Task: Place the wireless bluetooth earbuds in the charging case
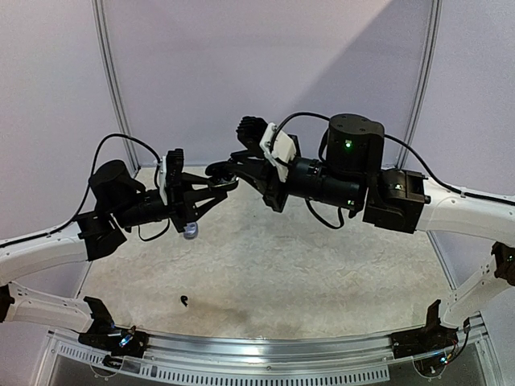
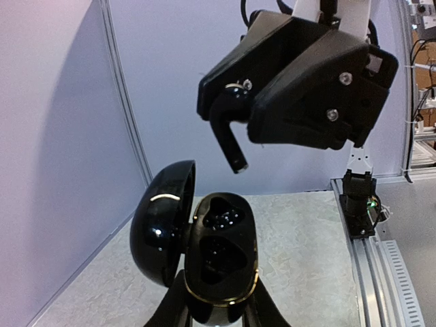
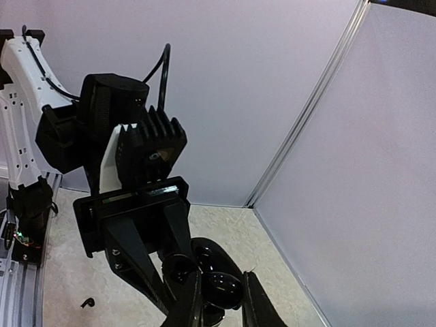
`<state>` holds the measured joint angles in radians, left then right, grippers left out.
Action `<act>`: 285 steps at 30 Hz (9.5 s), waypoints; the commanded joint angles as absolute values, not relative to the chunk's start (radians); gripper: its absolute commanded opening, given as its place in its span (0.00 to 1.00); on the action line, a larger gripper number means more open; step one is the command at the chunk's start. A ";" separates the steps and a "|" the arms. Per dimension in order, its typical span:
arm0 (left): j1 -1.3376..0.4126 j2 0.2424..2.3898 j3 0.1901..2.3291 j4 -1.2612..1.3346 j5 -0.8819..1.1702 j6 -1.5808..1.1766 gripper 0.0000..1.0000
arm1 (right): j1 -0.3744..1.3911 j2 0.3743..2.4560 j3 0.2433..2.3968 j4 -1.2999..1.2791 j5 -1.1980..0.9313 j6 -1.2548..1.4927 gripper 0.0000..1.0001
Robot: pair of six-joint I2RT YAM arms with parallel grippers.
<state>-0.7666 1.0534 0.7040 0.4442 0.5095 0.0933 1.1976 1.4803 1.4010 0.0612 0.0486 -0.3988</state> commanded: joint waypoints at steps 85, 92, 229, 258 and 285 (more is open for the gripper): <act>-0.807 1.012 0.658 0.479 0.317 -0.120 0.00 | 1.255 1.609 1.576 -0.032 0.313 -0.411 0.00; -0.806 1.011 0.655 0.483 0.321 -0.108 0.00 | 1.256 1.632 1.594 -0.080 0.390 -0.409 0.00; -0.838 1.157 0.377 0.970 0.366 0.279 0.00 | 1.247 1.410 1.209 0.134 0.130 -0.248 0.00; -0.845 1.188 0.468 0.565 0.772 0.657 0.00 | 1.237 1.225 1.097 0.047 0.130 -0.203 0.00; -0.847 1.137 0.426 0.535 0.698 0.880 0.00 | 1.216 1.237 1.097 0.036 0.144 -0.201 0.00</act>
<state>-0.8440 1.1557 0.4423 0.5537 0.7010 0.8494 1.2236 1.2472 1.0950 0.0551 0.1398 -0.2104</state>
